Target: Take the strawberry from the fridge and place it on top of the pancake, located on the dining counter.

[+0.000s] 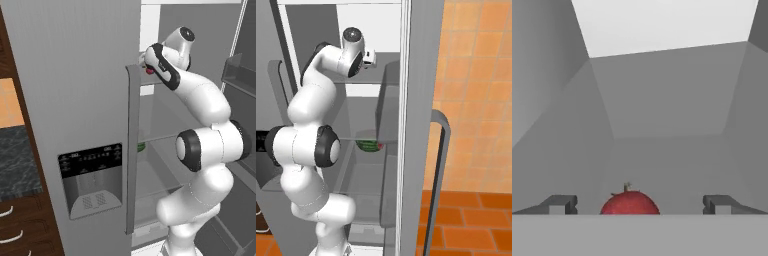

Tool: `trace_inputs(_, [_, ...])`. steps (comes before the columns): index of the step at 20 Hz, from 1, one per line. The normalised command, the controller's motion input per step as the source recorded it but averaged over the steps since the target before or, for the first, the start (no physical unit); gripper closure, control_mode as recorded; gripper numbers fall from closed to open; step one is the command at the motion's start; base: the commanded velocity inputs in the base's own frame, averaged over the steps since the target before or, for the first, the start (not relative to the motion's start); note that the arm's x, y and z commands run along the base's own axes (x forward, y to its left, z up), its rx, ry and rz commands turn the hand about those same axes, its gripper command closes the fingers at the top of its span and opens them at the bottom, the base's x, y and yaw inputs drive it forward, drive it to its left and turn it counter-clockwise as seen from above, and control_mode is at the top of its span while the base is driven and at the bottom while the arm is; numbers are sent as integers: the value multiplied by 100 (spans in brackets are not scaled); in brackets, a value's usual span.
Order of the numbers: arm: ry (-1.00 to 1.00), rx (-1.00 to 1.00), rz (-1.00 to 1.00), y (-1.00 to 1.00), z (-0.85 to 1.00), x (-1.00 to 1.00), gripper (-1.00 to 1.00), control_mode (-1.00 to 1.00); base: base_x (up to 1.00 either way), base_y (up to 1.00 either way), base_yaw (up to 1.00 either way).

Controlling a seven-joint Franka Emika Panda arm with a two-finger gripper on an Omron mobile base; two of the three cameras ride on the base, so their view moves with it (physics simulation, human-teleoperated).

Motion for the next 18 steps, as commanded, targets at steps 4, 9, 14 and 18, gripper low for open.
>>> trace_inputs(4, [8, 0, 0, 1, -17, 33, -100, -100, 0, 0, 0])
trace_inputs(9, [6, -1, 0, 10, -23, 18, -100, -100, 0, 0, 0])
trace_inputs(14, [5, 0, 0, 6, -15, 16, -100, -100, 0, 0, 0])
trace_inputs(18, [3, 0, 0, 3, -10, 6, -100, -100, 0, 0, 0])
